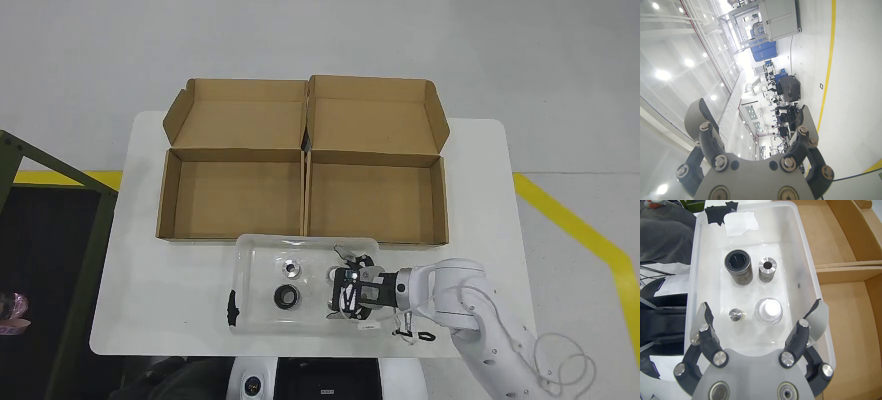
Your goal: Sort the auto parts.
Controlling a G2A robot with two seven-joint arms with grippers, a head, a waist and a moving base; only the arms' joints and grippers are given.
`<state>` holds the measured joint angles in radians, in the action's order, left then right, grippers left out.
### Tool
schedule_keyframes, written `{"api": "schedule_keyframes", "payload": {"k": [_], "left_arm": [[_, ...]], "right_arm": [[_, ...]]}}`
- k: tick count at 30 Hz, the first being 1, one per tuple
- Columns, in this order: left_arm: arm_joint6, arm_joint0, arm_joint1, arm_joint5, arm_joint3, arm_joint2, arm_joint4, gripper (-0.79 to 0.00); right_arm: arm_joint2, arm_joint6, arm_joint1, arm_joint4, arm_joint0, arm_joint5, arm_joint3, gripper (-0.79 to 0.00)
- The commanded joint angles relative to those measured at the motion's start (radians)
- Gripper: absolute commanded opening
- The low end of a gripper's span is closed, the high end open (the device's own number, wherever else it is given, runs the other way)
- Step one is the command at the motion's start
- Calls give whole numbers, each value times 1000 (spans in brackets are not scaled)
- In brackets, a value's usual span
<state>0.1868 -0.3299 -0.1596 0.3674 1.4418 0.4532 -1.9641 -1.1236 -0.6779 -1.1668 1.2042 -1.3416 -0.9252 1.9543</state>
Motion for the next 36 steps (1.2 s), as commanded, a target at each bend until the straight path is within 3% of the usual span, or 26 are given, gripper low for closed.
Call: {"api": "schedule_keyframes", "payload": {"k": [1, 3, 4, 5, 7, 13, 18, 20, 22, 29, 36], "left_arm": [[0, 0, 0, 0, 0, 0, 0, 0], [0, 0, 0, 0, 0, 0, 0, 0], [0, 0, 0, 0, 0, 0, 0, 0], [0, 0, 0, 0, 0, 0, 0, 0], [0, 0, 0, 0, 0, 0, 0, 0], [0, 0, 0, 0, 0, 0, 0, 0], [0, 0, 0, 0, 0, 0, 0, 0], [0, 0, 0, 0, 0, 0, 0, 0], [0, 0, 0, 0, 0, 0, 0, 0], [0, 0, 0, 0, 0, 0, 0, 0], [0, 0, 0, 0, 0, 0, 0, 0]], "right_arm": [[5, -2, 1, -8, 10, 7, -12, -9], [9, -5, 2, -14, 20, 18, -23, -111], [11, -7, 3, -16, 24, 21, -27, -197], [14, -8, 3, -18, 28, 25, -31, -225], [16, -13, 5, -17, 34, 35, -37, -228], [24, -21, 10, -6, 43, 60, -47, -400], [41, -18, 13, 9, 49, 74, -55, -465], [46, -16, 14, 10, 52, 75, -55, -566], [50, -13, 16, 5, 55, 71, -52, -785], [40, 5, 26, -14, 58, 48, 6, -785], [26, 98, 33, -4, 62, 23, 67, -785]]}}
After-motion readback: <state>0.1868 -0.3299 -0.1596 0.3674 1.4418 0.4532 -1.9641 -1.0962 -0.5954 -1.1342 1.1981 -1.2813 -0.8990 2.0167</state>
